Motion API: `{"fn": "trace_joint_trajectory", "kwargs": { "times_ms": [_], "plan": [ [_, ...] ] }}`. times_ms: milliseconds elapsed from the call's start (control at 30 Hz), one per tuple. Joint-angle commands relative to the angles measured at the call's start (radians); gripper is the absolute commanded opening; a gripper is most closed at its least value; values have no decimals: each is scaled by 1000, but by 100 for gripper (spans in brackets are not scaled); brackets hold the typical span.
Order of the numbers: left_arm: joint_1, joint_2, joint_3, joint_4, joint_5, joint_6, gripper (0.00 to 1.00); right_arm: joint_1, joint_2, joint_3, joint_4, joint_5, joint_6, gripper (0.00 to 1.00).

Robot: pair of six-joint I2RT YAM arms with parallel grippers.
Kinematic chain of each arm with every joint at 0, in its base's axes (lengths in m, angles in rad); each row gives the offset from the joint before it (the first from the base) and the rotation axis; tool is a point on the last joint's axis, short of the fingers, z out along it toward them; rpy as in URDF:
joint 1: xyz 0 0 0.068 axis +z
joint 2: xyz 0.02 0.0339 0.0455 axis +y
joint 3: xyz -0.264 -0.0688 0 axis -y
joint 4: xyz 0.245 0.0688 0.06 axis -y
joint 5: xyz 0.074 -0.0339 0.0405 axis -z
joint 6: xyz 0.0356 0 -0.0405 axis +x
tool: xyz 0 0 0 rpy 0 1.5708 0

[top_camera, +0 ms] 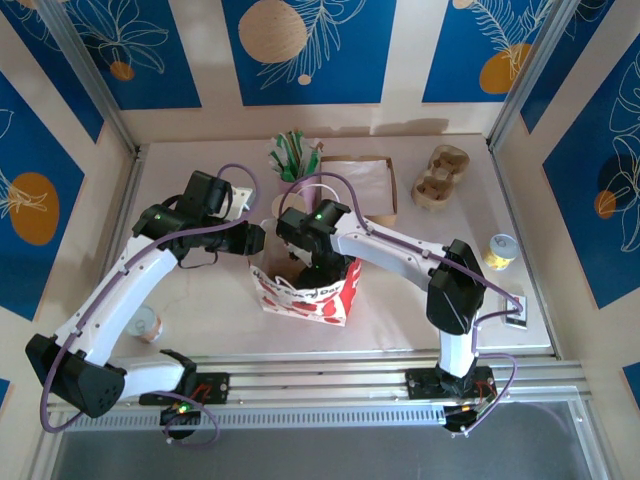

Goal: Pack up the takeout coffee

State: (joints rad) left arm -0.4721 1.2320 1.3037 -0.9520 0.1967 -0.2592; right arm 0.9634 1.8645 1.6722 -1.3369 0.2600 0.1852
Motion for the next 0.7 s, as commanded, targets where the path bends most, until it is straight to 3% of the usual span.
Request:
{"fn": "trace_joint_trajectory", "kwargs": {
  "times_ms": [0, 667],
  "plan": [
    [-3, -2, 23, -25, -14, 15, 41, 12, -22, 34, -37, 3, 7, 99],
    [-3, 5, 26, -30, -12, 14, 42, 28, -48, 78, -65, 6, 3, 99]
  ]
}}
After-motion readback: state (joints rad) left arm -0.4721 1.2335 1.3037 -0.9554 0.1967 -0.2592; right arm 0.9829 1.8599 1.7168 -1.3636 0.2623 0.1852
